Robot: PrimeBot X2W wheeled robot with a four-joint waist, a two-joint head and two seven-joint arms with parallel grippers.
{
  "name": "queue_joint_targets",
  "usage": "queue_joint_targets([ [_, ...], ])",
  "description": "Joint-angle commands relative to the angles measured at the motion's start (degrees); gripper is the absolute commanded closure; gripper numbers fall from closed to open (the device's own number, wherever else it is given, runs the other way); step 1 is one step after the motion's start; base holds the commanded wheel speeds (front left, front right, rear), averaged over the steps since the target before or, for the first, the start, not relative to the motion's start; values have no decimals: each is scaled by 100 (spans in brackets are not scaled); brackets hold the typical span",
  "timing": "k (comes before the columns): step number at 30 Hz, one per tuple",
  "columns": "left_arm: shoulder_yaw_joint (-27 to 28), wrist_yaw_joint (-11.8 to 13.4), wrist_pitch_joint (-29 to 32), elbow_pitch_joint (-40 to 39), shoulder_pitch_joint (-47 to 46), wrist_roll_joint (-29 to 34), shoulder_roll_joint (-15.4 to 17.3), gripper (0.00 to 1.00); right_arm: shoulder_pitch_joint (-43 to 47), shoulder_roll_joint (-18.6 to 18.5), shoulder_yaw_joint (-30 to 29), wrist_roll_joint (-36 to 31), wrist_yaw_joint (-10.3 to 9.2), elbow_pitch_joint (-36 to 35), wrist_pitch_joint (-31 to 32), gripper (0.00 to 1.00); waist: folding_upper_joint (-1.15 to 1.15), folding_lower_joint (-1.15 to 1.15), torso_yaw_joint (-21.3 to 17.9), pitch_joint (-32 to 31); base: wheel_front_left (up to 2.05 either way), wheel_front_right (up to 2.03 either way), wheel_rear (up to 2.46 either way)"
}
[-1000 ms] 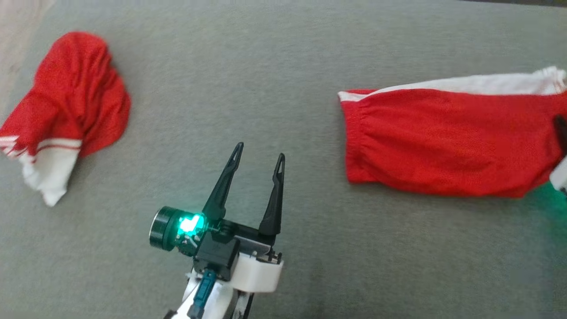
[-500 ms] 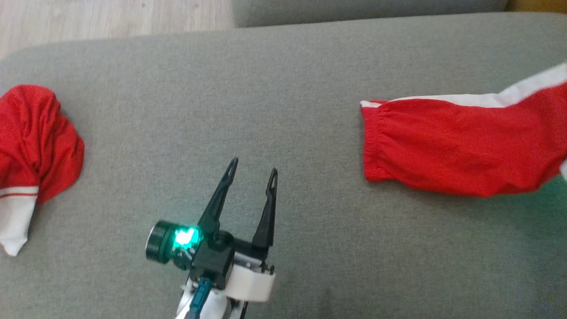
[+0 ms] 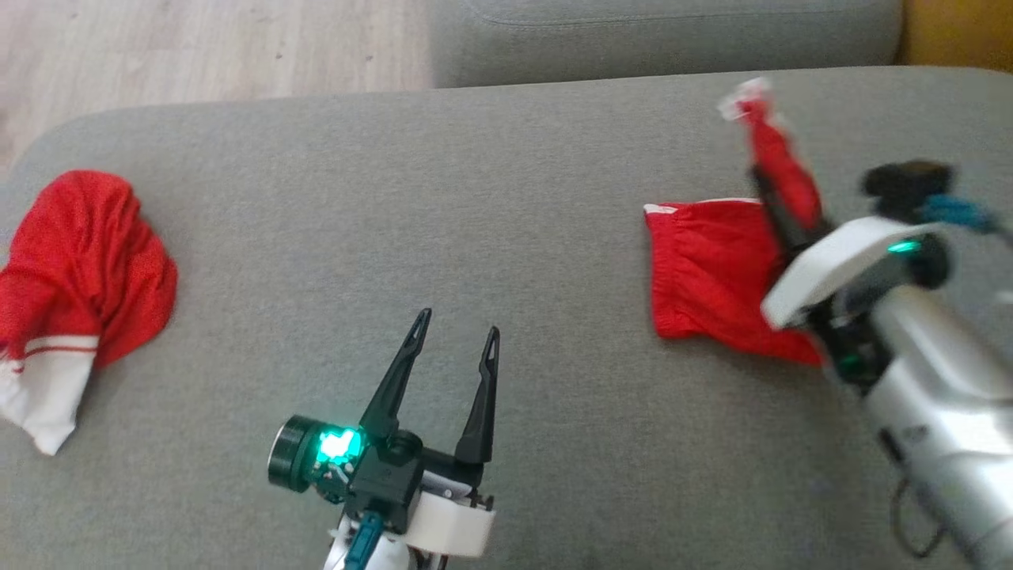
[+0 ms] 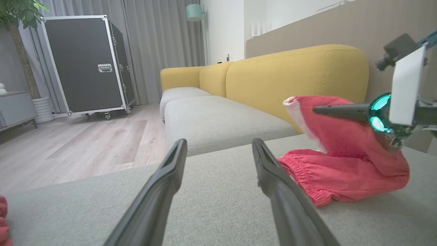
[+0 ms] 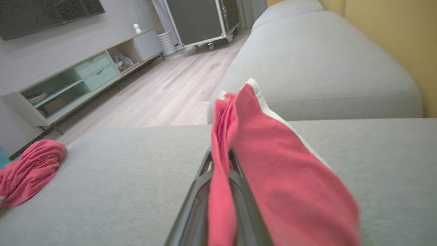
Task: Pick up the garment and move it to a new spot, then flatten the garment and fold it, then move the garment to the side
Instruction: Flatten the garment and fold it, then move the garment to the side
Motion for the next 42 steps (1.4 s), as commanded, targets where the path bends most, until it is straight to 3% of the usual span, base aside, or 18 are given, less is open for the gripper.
queue_joint_targets([
  [1, 166, -11, -28, -162, -93, -28, -54, 0, 35, 105, 86, -65, -4, -143, 21, 100, 0, 0, 87, 21, 0, 0, 0],
  [2, 163, -12, -28, -155, -99, -34, -58, 0, 83, 242, 139, -105, -4, -117, 49, 99, 0, 0, 129, 28, 0, 0, 0],
  [3, 157, -12, -28, -149, -107, -37, -62, 0, 126, 359, 180, -157, -4, -83, 53, 60, 0, 0, 171, 37, 0, 0, 0],
  [4, 156, -7, -28, -143, -113, -45, -65, 0, 174, 460, 231, -196, -4, -63, 64, 13, 0, 0, 206, 35, 0, 0, 0],
  [5, 156, -2, -28, -138, -115, -54, -68, 0, 222, 538, 230, -199, -4, -54, 29, 0, 0, 0, 236, 26, 0, 0, 0],
  [9, 209, 63, -28, -170, -59, -80, -76, 0, 422, 518, 48, -204, -4, -245, -424, 0, 0, 0, 254, -67, 0, 0, 0],
  [15, 539, 236, -28, -328, 336, -145, -61, 0, 1081, -129, -391, -839, -4, -877, -997, 0, 0, 0, 49, -441, 0, 0, 0],
  [18, 766, 274, -28, -436, 666, -219, -39, 0, 1692, -238, -989, -1236, -4, -1534, -1022, 0, 0, 0, -74, -649, 0, 0, 0],
  [23, 1138, 242, -28, -700, 1160, -286, -22, 0, 3168, 19, -2331, -2086, -4, -2689, -1025, 0, 0, 0, -195, -862, 0, 0, 0],
  [26, 1302, 229, -28, -784, 1432, -232, -2, 0, 3895, 300, -2775, -2544, -4, -3115, -1025, 0, 0, 0, -250, -968, 0, 0, 0],
  [30, 1415, 175, -28, -725, 1720, -74, 94, 0, 4440, 526, -2973, -2899, -4, -3344, -1026, 0, 0, 0, -268, -1031, 0, 0, 0],
  [42, 1700, 20, -28, -629, 1947, -44, 47, 0, 4712, 693, -3037, -3181, -4, -3479, -1026, 0, 0, 0, -219, -1126, 0, 0, 0],
])
